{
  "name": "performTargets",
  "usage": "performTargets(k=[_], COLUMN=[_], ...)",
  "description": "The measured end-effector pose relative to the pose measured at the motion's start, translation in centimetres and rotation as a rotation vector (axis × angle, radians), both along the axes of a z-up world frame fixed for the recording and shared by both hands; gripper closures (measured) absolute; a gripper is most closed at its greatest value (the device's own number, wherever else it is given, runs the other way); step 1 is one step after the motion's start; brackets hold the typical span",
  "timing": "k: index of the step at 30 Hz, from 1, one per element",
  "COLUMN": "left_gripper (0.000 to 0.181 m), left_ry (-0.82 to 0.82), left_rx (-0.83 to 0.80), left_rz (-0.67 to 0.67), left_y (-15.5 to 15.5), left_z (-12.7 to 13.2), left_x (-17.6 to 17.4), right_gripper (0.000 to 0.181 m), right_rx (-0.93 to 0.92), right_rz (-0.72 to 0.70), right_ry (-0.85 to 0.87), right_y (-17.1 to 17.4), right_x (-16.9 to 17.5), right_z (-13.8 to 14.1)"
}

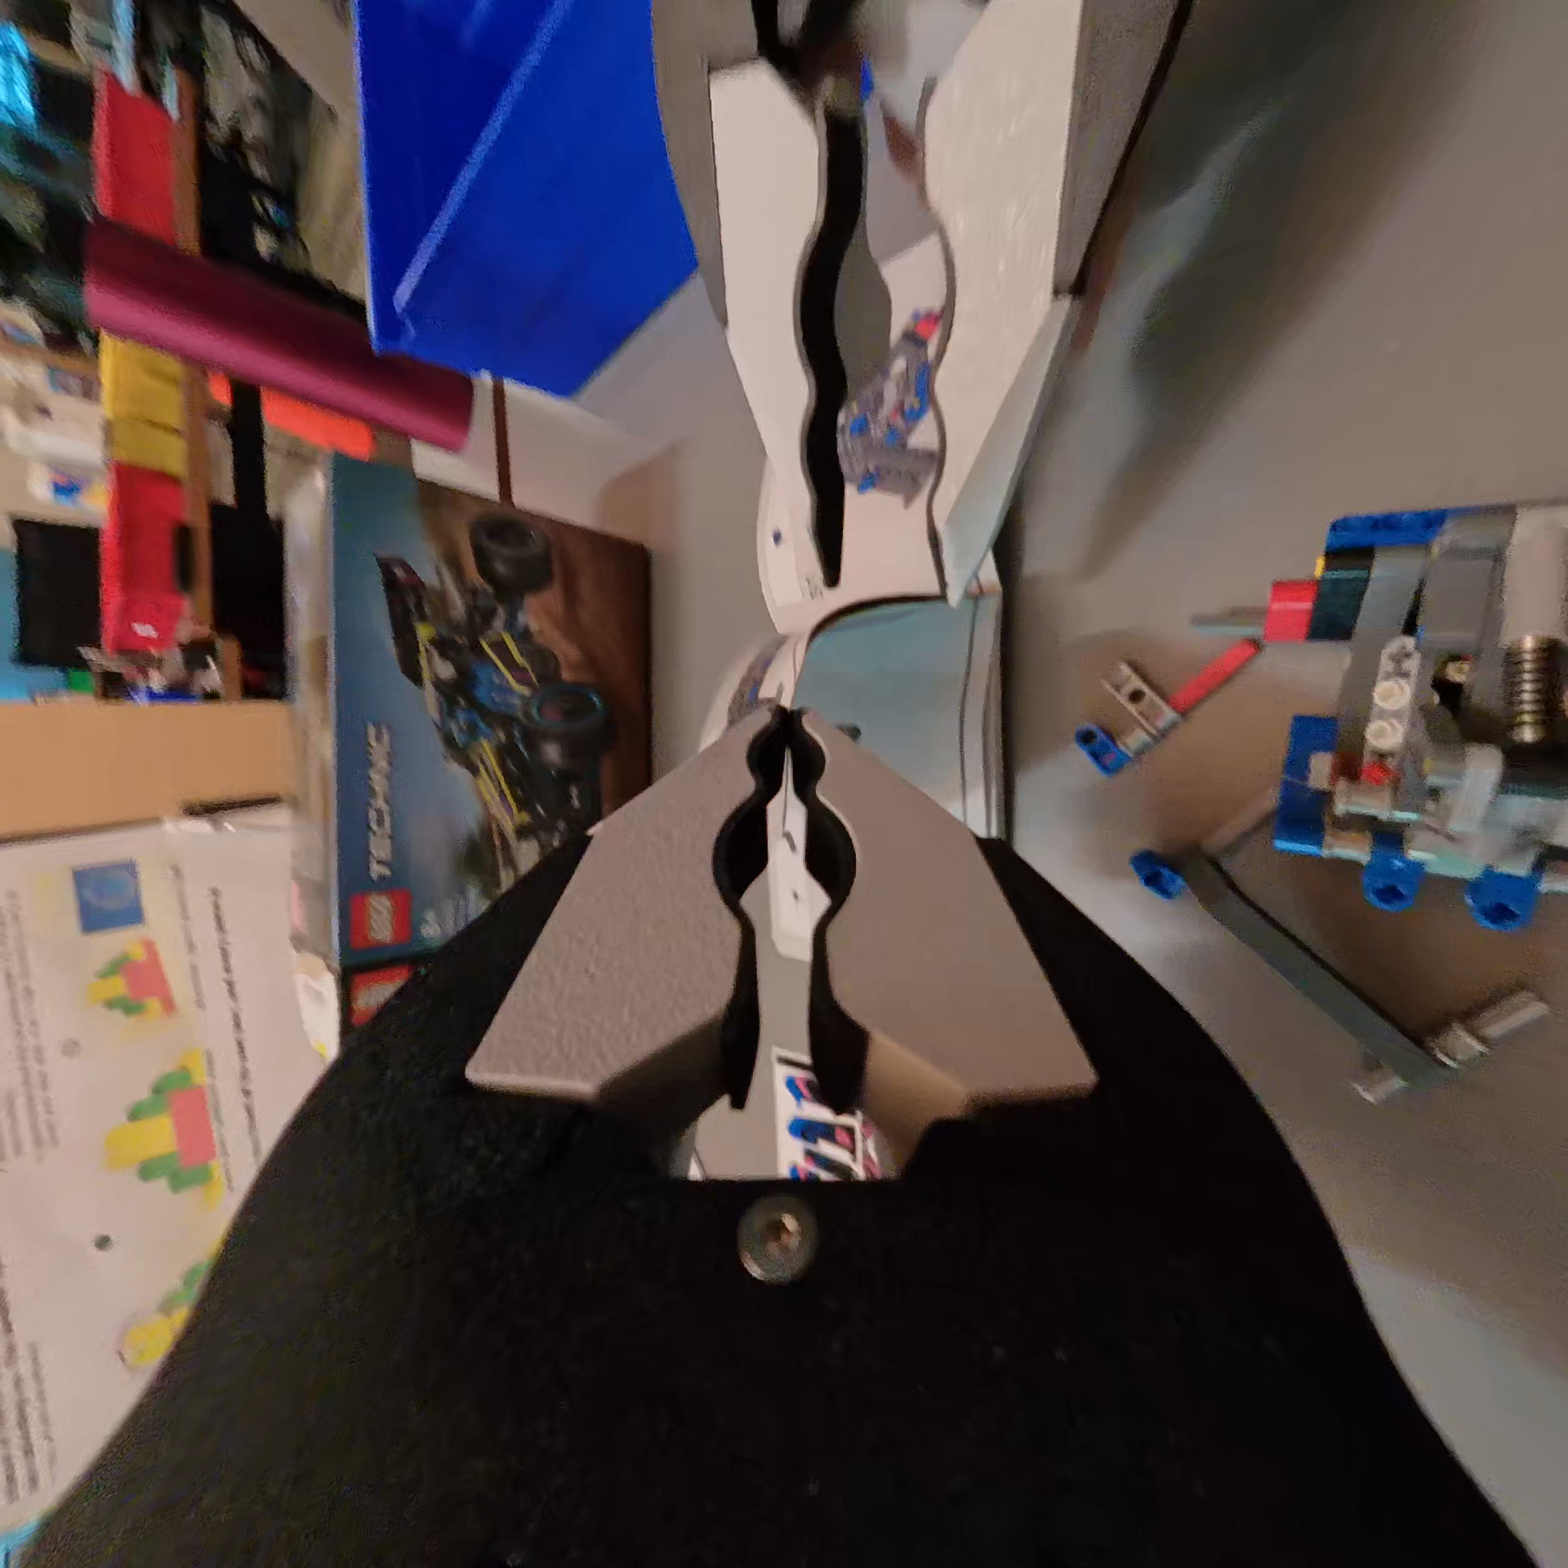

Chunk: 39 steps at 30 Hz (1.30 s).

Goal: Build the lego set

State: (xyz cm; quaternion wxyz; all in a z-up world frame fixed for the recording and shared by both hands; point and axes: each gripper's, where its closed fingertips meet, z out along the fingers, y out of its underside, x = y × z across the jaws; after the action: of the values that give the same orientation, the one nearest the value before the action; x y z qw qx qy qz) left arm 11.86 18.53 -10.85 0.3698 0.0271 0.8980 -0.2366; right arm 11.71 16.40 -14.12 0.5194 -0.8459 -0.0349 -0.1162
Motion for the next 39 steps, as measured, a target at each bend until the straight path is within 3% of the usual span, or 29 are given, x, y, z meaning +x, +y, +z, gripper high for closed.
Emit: performTargets(k=[4,8,12,17,21,23,26,29,32,34,36,39], left_gripper=[0.181,0.181,0.181,0.174,0.176,0.179,0.179,0.177,0.176,0.178,0.174,0.178], left_ry=[-0.060,-0.168,-0.196,-0.251,-0.173,-0.047,0.102,0.063,-0.076,-0.047,0.005,-0.070], left_rx=[-0.004,-0.041,-0.072,-0.185,-0.313,-0.329,-0.201,-0.126,-0.046,-0.052,-0.033,-0.034], left_rz=[-0.112,-0.239,-0.288,-0.252,-0.189,-0.260,-0.345,-0.328,-0.169,-0.100,-0.080,-0.117], left_y=[-2.2,-5.2,-7.4,-8.6,-7.9,-8.0,-7.2,-6.0,-3.9,-3.5,-3.5,-4.2], left_z=[0.7,0.8,-0.4,-0.1,0.3,-0.9,-3.8,-4.1,-3.2,-3.5,-4.7,-5.0], left_x=[0.7,1.4,2.4,3.5,3.8,2.5,0.8,1.1,4.0,4.7,5.0,6.1], right_gripper=[0.157,0.178,0.175,0.181,0.181,0.181,0.181,0.181,0.181,0.181,0.181,0.181], right_rx=[-0.108,-0.267,-0.327,-0.292,-0.332,-0.347,-0.348,-0.351,-0.320,-0.306,-0.290,-0.309], right_rz=[-0.121,-0.171,-0.251,-0.462,-0.575,-0.582,-0.573,-0.561,-0.472,-0.456,-0.392,-0.367], right_ry=[0.082,0.173,0.139,0.053,-0.041,-0.112,-0.190,-0.168,-0.133,-0.092,-0.085,-0.131], right_y=[-1.4,-3.3,-4.4,-6.6,-7.3,-7.0,-6.4,-6.2,-5.4,-5.0,-4.0,-3.7], right_x=[1.6,1.3,2.6,5.9,8.2,8.7,9.3,9.2,8.4,7.8,6.8,6.3], right_z=[-2.1,-4.8,-5.8,-4.9,-5.7,-5.8,-5.7,-5.9,-5.9,-5.9,-5.9,-5.9])
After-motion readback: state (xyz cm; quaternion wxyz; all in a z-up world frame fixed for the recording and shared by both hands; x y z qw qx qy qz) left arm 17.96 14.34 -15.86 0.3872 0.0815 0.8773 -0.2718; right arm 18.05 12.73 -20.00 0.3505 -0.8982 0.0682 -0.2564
